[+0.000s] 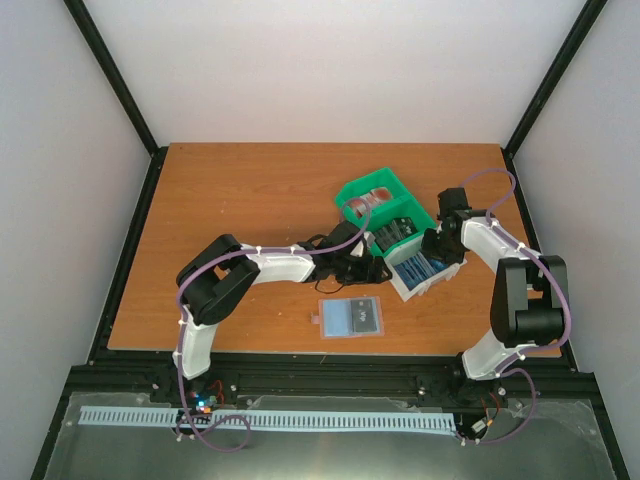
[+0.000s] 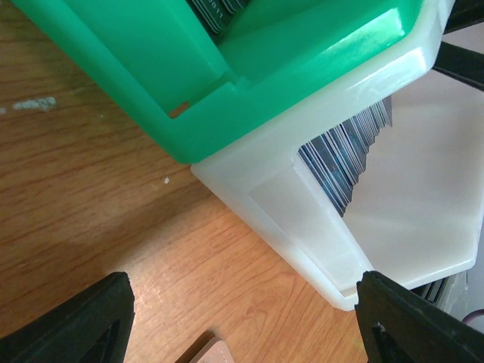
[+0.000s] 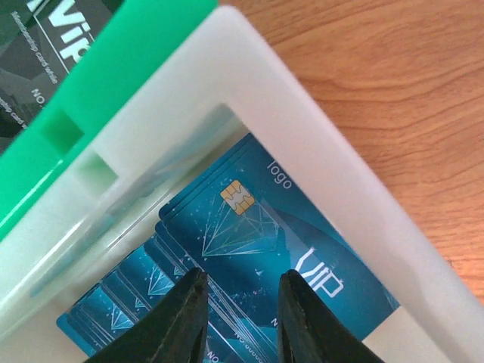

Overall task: Put the credit cards into the card holder
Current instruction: Pick up the credit card from the storage box.

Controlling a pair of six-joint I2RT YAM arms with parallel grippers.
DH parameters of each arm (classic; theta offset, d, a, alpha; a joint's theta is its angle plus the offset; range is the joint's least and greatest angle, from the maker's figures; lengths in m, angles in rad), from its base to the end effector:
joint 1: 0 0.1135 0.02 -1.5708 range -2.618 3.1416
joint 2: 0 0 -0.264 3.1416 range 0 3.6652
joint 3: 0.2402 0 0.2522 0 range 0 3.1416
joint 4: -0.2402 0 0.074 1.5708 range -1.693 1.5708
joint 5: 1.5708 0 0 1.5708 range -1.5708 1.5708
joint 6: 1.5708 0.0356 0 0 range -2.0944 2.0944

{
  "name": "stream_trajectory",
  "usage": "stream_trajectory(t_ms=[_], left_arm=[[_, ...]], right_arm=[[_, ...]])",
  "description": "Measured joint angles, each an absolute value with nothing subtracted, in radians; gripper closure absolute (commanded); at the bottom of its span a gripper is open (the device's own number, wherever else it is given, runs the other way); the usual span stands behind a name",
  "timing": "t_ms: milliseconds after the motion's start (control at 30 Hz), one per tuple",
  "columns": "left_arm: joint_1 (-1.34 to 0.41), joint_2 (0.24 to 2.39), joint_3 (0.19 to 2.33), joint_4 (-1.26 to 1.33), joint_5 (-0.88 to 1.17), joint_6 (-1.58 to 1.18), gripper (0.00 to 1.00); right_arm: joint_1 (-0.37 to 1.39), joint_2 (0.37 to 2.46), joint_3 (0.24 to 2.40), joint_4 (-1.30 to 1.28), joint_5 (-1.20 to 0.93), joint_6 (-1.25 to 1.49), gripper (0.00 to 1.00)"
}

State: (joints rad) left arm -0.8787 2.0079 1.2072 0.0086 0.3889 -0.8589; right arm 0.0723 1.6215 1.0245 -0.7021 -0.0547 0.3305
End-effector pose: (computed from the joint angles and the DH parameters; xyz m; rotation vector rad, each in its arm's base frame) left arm 0.2579 -0.3323 0.1425 0.2428 2.6748 -1.1791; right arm 0.2982 0.0235 0.1835 0.3604 2.8596 0.1561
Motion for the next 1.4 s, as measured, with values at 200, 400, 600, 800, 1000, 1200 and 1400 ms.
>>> stream_trajectory(t_ms=[200,400,600,800,1000,1200,1400], left_arm=[[-0.879,2.008,1.207,0.008,0.389,-0.859,0.18],[-0.879,2.008,1.207,0.008,0.389,-0.859,0.18],[-0.879,2.009,1.207,0.009,0.397,-0.859,0.18],[-0.879,2.04,1.232,0.009,0.415,-0.861,0.16],[-0.879,2.084,1.291,0.011,0.415,-0.881,0.15],[-0.897,2.144,1.398,-0.036,0.352,-0.918,0.18],[-0.918,2.156,1.431,-0.079,0.272,-0.947,0.22]], right_arm=[[0.072,1.599,1.024,-0.7,-0.04,0.334,0.75],[0.072,1.599,1.024,-0.698,-0.059,0.312,0.64],[0.073,1.632,1.024,-0.698,-0.09,0.284,0.61],[0.076,1.662,1.024,-0.684,-0.086,0.273,0.62],[0.078,1.667,1.024,-0.681,-0.061,0.275,0.68],[0.079,1.667,1.025,-0.68,-0.06,0.281,0.69],[0.079,1.667,1.027,-0.681,-0.059,0.293,0.7]])
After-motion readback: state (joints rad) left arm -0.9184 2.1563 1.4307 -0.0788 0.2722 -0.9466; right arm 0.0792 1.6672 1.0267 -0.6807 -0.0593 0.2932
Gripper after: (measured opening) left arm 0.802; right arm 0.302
